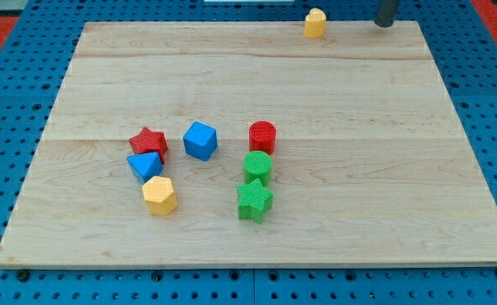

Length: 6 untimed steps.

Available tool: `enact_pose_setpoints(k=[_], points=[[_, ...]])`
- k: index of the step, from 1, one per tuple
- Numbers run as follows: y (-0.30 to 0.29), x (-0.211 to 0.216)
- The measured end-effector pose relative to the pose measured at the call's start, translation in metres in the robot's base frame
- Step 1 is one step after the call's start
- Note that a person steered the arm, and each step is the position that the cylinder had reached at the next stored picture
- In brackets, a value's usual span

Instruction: Slide the yellow heart to the top center

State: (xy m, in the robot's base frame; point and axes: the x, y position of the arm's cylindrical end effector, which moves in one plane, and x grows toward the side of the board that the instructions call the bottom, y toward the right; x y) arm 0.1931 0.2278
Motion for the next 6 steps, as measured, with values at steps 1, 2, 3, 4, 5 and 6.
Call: enact_pose_setpoints(k=[1, 2, 3, 4, 5, 6], points=[[-0.033, -0.002], [-0.088, -0.001], [-0.215, 0.037], [-0.336, 0.076], [-0.362, 0.013], [-0.336, -0.002]])
